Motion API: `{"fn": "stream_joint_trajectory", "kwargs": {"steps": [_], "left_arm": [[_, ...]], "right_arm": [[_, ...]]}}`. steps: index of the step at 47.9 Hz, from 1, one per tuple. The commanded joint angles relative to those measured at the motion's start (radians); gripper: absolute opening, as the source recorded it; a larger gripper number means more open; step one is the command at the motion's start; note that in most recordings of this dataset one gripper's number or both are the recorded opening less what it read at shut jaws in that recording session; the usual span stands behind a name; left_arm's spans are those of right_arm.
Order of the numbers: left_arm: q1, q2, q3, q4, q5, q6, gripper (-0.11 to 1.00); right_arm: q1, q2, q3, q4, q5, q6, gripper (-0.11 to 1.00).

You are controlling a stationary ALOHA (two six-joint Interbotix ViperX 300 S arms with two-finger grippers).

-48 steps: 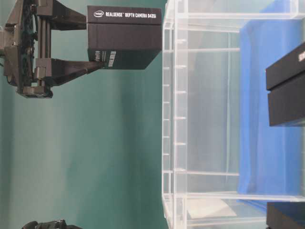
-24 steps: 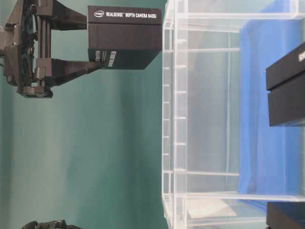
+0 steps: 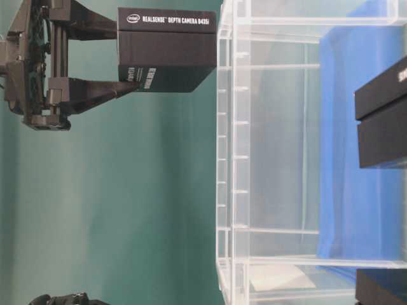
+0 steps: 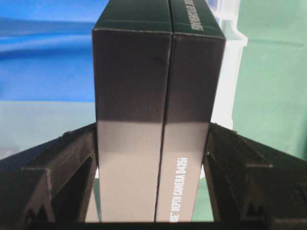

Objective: Take out the box from the case.
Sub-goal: 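Lift the right box up out of the case with the right gripper, then carry the box forward to the right of the middle box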

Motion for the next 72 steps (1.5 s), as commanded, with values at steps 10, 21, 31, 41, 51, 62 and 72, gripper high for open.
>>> {"fn": "stream_joint_trajectory", "kwargs": {"steps": [10, 21, 31, 41, 51, 62, 72], "left_arm": [[-0.002, -0.014, -0.018, 0.002, -0.003, 0.0, 0.98], [-0.002, -0.014, -0.017, 0.002, -0.003, 0.0, 0.98], [-0.002, -0.015, -0.017, 0.0, -0.002, 0.0, 0.98], [-0.002, -0.017, -0.015, 0.0, 0.002, 0.0, 0.98], [0.0, -0.025, -0.006, 0.0, 0.0, 0.0, 0.98], [0.003, -0.037, 0.009, 0.002, 0.002, 0.0, 0.98], [0.008, -0.051, 0.021, 0.002, 0.002, -0.002, 0.98]], "right_arm": [[0.0, -0.041, -0.028, -0.008, -0.003, -0.003, 0.64], [0.0, -0.041, -0.028, -0.008, -0.002, -0.005, 0.64], [0.002, -0.043, -0.028, -0.008, 0.002, -0.012, 0.64], [0.026, -0.043, -0.028, -0.003, 0.003, -0.008, 0.64], [0.084, -0.043, -0.028, -0.005, 0.014, 0.02, 0.64], [0.169, -0.043, -0.021, -0.005, 0.034, 0.075, 0.64], [0.258, -0.041, -0.012, -0.008, 0.035, 0.15, 0.64]]}}
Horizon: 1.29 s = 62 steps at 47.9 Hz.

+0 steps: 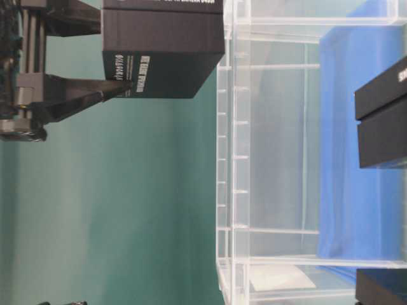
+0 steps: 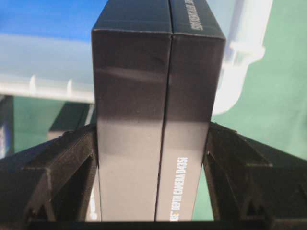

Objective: Take out the box from the case.
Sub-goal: 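Carry the box forward to the right of the middle box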

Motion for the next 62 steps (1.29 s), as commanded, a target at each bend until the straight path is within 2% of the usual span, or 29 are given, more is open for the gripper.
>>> {"fn": "stream_joint_trajectory", "kwargs": {"steps": [1, 17, 31, 37, 47, 62], "left_arm": [[0.006, -0.02, -0.008, 0.002, 0.0, 0.003, 0.98], [0.015, -0.034, 0.006, 0.002, 0.002, 0.003, 0.98], [0.02, -0.034, 0.006, 0.002, 0.0, 0.005, 0.98], [0.02, -0.034, 0.006, 0.002, 0.0, 0.005, 0.98], [0.02, -0.034, 0.006, 0.002, 0.0, 0.005, 0.98], [0.02, -0.034, 0.008, 0.002, 0.0, 0.003, 0.98]], "right_arm": [[0.046, -0.041, -0.012, -0.005, 0.005, 0.023, 0.64], [0.219, -0.037, -0.005, -0.005, 0.055, 0.202, 0.64], [0.328, -0.032, -0.005, 0.0, 0.055, 0.339, 0.64], [0.35, -0.029, -0.005, 0.003, 0.055, 0.364, 0.64], [0.353, -0.02, 0.005, 0.002, 0.052, 0.367, 0.64], [0.353, -0.017, 0.109, 0.014, -0.046, 0.377, 0.64]]}}
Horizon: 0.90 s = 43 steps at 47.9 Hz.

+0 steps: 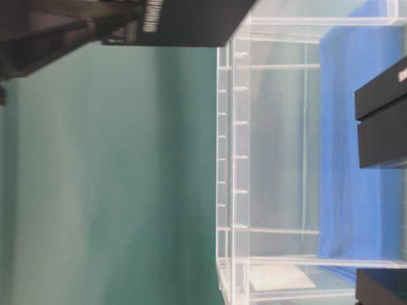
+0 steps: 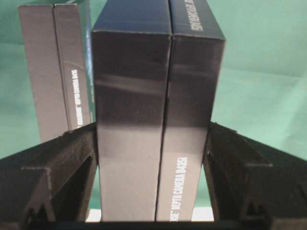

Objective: Take out the box from the case.
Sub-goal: 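Carry the box forward to the right of the middle box, then lower the box onto the cloth and open the right gripper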

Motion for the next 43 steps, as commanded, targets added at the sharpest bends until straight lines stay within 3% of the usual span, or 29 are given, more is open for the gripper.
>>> {"fn": "stream_joint_trajectory", "kwargs": {"steps": [1, 19, 34, 43], "left_arm": [[0.003, -0.014, -0.011, 0.002, -0.002, 0.0, 0.98], [0.003, -0.014, -0.009, 0.003, -0.002, -0.002, 0.98], [0.003, -0.014, -0.009, 0.003, -0.002, -0.002, 0.98], [0.003, -0.014, -0.009, 0.003, -0.002, 0.0, 0.98]], "right_arm": [[0.003, -0.018, 0.017, 0.003, -0.035, 0.003, 0.64], [0.003, -0.018, 0.212, 0.031, -0.167, 0.04, 0.64], [0.005, -0.017, 0.38, 0.103, -0.446, 0.063, 0.64], [0.008, -0.018, 0.41, 0.112, -0.483, 0.069, 0.64]]}}
